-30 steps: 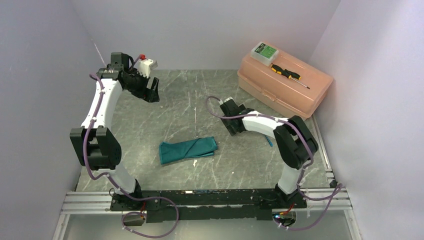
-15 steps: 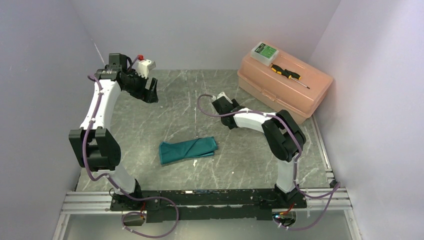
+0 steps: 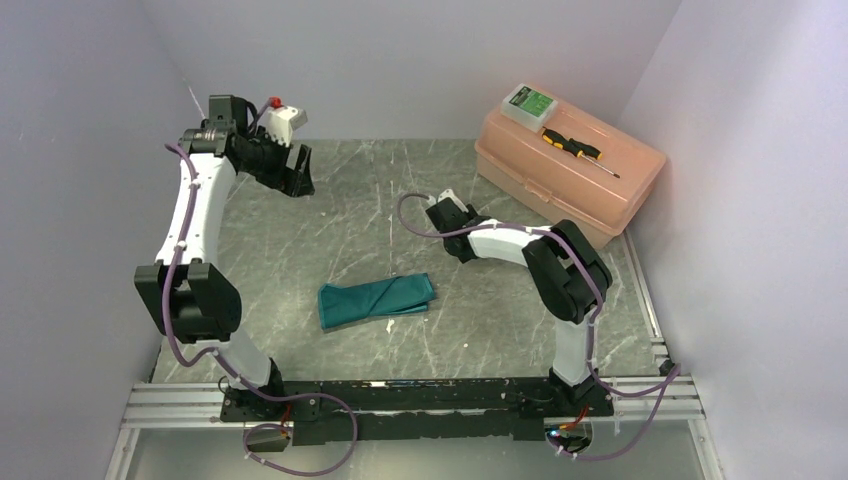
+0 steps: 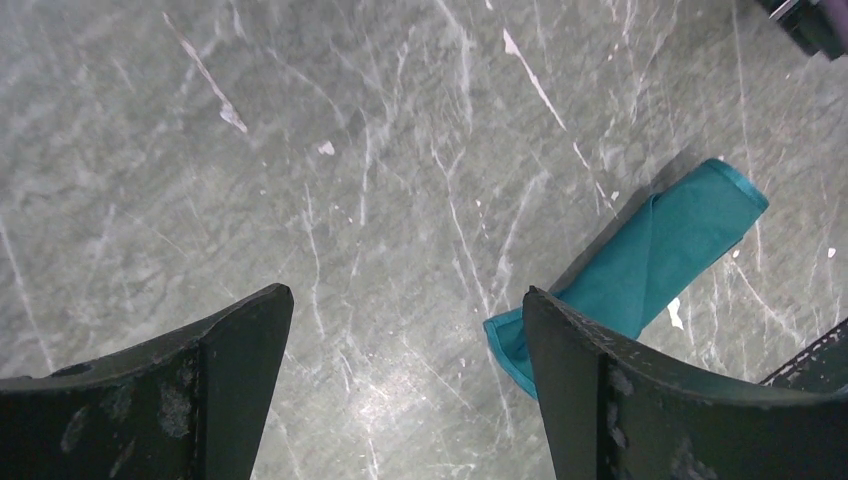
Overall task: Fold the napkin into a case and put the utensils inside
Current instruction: Pick up the utensils from the corner of the board.
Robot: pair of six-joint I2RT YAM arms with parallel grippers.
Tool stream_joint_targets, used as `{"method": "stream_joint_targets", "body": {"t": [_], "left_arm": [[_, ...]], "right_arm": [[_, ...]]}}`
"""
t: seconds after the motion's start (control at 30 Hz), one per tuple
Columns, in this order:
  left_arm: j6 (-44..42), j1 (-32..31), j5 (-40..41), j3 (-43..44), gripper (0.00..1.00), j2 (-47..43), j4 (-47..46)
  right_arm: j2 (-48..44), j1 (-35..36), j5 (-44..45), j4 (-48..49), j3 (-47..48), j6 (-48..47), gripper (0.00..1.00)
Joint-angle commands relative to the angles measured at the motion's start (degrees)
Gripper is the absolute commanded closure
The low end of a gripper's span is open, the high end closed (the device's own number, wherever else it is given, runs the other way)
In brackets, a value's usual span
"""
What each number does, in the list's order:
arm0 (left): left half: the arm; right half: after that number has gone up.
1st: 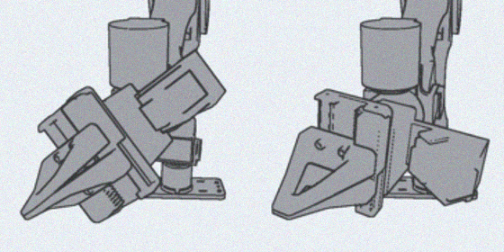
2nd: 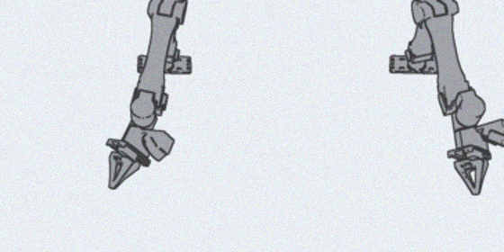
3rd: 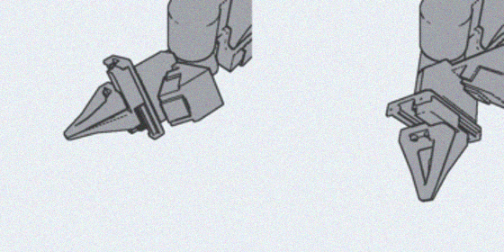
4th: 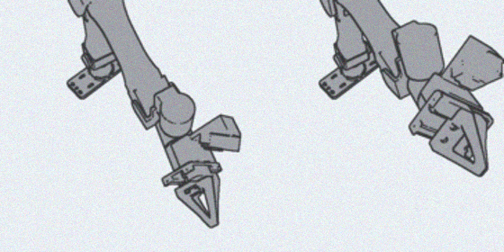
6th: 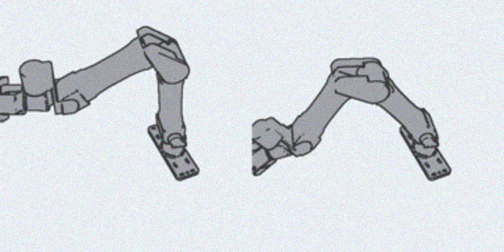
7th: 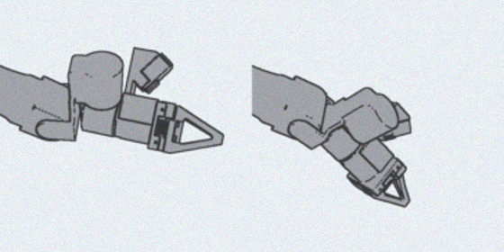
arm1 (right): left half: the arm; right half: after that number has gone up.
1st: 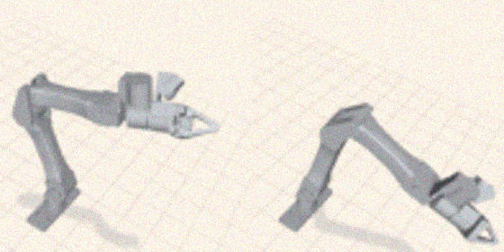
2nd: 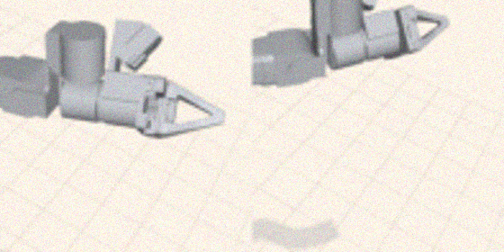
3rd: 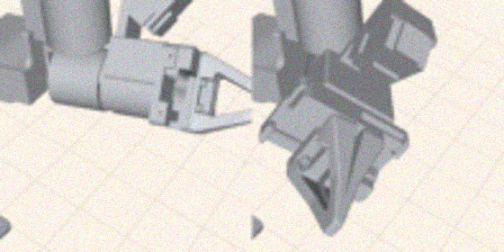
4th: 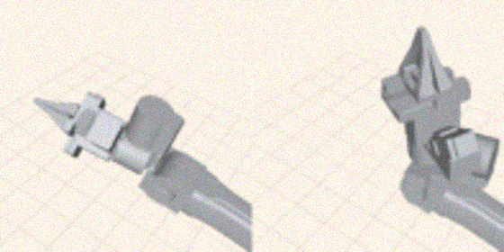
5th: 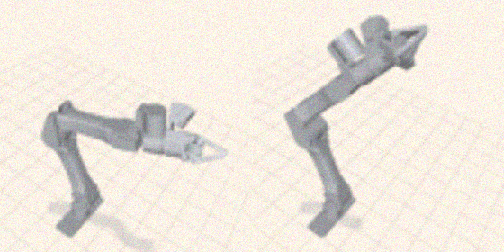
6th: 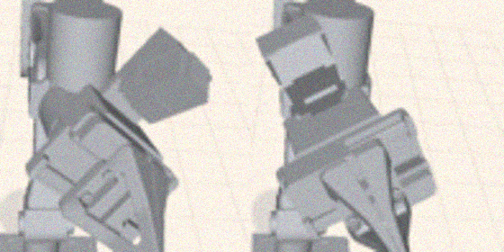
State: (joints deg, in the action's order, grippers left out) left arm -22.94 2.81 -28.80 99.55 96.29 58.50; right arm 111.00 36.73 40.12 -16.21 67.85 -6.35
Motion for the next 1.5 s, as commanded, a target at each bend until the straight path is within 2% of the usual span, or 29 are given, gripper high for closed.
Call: {"method": "stream_joint_targets", "body": {"t": [0.0, 0.27, 0.47, 0.63, 0.93, 0.97, 1.0, 1.03, 1.07, 1.1, 1.13, 1.27, 1.47], "left_arm": [[1.4, 0.3, -2.7, 3.8, 0.10, -0.3, 1.7], [1.3, 0.3, -2.3, 2.4, 0.11, -2.0, 1.8], [1.7, 0.3, -3.0, 2.6, 0.11, -2.0, 2.5], [2.4, 0.3, -3.7, 2.5, 0.12, -1.6, 2.6], [3.6, 0.2, -5.9, 3.7, 0.14, -0.8, 2.9], [3.7, 0.3, -6.3, 3.7, 0.14, -0.6, 2.9], [3.9, 0.3, -6.5, 3.5, 0.14, -0.5, 2.9], [4.0, 0.3, -6.8, 3.4, 0.14, -0.4, 2.9], [4.1, 0.2, -7.2, 3.2, 0.14, -0.2, 2.8], [4.3, 0.3, -7.5, 3.0, 0.14, 0.0, 2.7], [4.5, 0.3, -7.8, 2.9, 0.14, 0.2, 2.7], [4.6, 0.3, -7.9, 3.2, 0.15, 0.9, 3.0], [4.1, 0.3, -7.3, 3.5, 0.15, 0.9, 3.1]], "right_arm": [[-1.0, 0.0, 1.8, 1.4, -2.0, 1.5, 0.59], [0.4, 0.1, 3.5, 6.5, -2.8, -1.0, 0.85], [-2.2, 0.5, 4.2, 8.7, -4.0, -2.2, 0.99], [-4.9, 1.9, 5.4, 10.2, -3.4, -4.7, 1.00], [-9.6, 4.2, 5.7, 5.4, 1.5, -5.2, 1.00], [-9.7, 4.2, 4.7, 4.3, 1.5, -5.1, 0.99], [-10.1, 4.1, 4.2, 4.5, 0.6, -5.2, 0.86], [-10.7, 4.1, 3.6, 5.5, -1.0, -5.4, 0.66], [-11.3, 4.0, 2.7, 6.8, -2.8, -5.5, 0.52], [-11.7, 3.8, 1.9, 7.7, -4.1, -5.4, 0.42], [-11.4, 3.5, 1.4, 8.0, -4.8, -5.1, 0.39], [-7.2, 1.5, -0.2, 8.2, -4.7, -4.5, 0.39], [-2.0, -0.9, -2.1, 9.5, -3.5, -3.5, 0.52]]}}
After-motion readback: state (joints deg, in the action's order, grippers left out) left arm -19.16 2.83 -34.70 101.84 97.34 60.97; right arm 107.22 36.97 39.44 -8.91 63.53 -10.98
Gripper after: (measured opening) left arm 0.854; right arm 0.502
